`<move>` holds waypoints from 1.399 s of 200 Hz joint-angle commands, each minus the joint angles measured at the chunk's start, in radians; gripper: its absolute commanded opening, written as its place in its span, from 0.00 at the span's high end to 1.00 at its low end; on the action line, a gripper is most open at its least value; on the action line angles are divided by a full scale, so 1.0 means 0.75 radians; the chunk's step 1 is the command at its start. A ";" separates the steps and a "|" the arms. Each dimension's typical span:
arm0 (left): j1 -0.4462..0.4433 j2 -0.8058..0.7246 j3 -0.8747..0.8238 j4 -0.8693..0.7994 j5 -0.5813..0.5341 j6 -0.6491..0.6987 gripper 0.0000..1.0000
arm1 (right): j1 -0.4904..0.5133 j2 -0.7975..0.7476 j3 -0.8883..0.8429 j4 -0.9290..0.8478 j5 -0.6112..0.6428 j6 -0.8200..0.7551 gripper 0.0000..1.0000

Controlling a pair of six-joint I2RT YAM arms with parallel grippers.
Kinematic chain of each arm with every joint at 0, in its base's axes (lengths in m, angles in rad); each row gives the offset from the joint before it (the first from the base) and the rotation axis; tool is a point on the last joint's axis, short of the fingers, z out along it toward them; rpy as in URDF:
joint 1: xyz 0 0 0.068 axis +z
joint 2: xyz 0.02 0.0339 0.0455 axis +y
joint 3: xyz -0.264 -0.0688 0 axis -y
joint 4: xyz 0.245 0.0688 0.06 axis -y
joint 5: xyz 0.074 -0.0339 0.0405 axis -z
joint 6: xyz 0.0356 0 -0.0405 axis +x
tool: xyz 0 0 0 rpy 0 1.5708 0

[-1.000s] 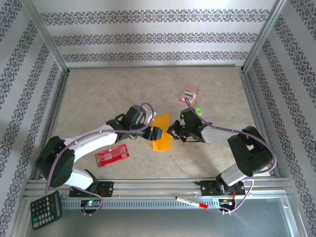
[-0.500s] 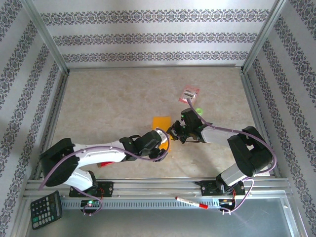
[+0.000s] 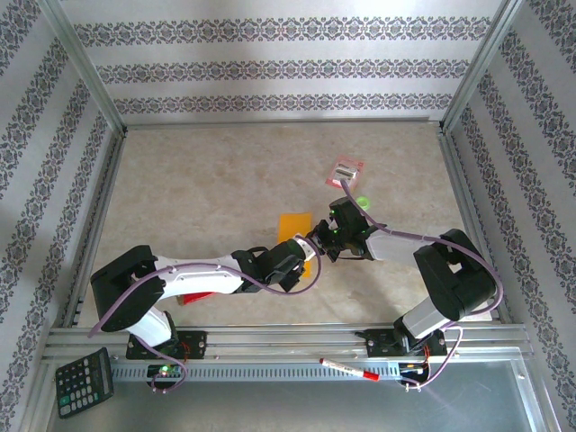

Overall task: Fold a paper plane with a square sheet of paper (pick it up from the middle)
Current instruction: Fold the triangle a second time at the center of the table.

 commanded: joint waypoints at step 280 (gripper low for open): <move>0.239 0.031 -0.063 0.193 0.602 -0.205 1.00 | -0.129 0.152 0.240 -0.099 -0.200 -0.595 0.83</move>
